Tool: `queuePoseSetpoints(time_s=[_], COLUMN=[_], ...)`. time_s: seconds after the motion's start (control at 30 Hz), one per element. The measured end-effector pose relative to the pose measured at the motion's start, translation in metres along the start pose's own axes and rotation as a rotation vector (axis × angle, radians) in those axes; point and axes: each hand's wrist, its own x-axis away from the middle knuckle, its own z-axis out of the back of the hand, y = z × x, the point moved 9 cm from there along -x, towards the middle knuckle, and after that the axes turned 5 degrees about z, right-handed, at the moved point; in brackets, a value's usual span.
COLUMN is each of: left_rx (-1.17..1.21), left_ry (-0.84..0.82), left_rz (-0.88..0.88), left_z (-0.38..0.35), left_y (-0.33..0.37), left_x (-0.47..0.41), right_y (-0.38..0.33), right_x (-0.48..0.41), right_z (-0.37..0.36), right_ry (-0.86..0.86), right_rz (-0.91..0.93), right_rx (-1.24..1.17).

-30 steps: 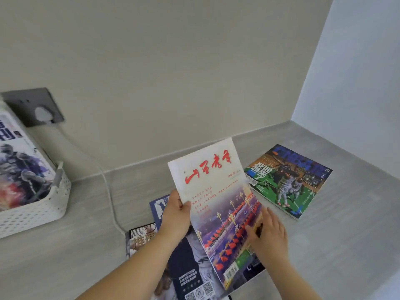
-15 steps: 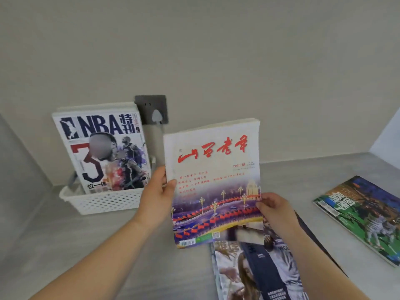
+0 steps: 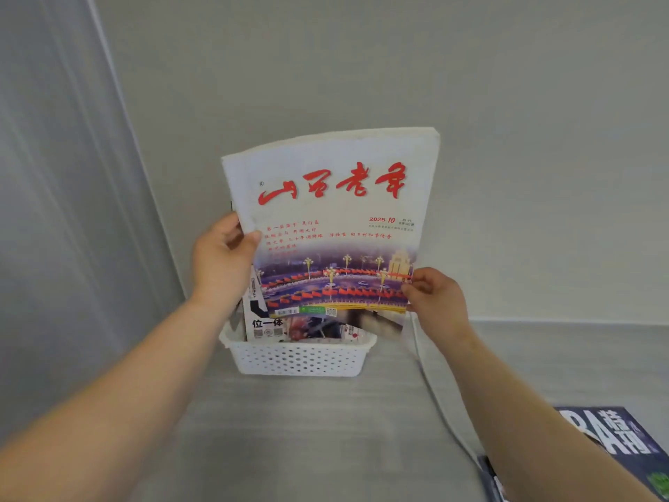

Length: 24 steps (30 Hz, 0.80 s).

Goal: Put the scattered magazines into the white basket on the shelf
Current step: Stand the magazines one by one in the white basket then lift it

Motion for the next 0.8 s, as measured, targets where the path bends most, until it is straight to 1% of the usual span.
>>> queuePoseSetpoints(time_s=[0.17,0.37,0.47,0.6,0.67,0.73,0.8], left_rx=[0.033,0.009,-0.014,-0.038,-0.039,-0.021,-0.045], left_ry=[0.043,0.039,0.024,0.012,0.061,0.125,0.135], left_rz=[0.053,0.151,0.193,0.212,0.205,0.199,0.202], left_z=[0.021,0.023,0.019,0.009,0.007,0.009,0.009], left_y=[-0.033,-0.087,-0.111,-0.128,-0.129,-0.132,-0.136], left_x=[-0.03,-0.038,-0.037,-0.036,-0.037,-0.038,-0.038], right_y=[-0.005,0.026,0.048,0.062,0.062,0.058,0.057], right_x=[-0.026,-0.029,-0.027,-0.026,-0.026,-0.028,-0.031], right_z=[-0.047,-0.101,-0.107,-0.105,-0.105,-0.102,-0.101], right_ry=[-0.023,-0.073,-0.087,-0.092,-0.054,0.024,0.058], right_rz=[0.02,-0.102,-0.163,-0.191,-0.2,-0.192,-0.19], right_rx=[0.048,0.123,0.137,0.202,0.155,0.049,-0.011])
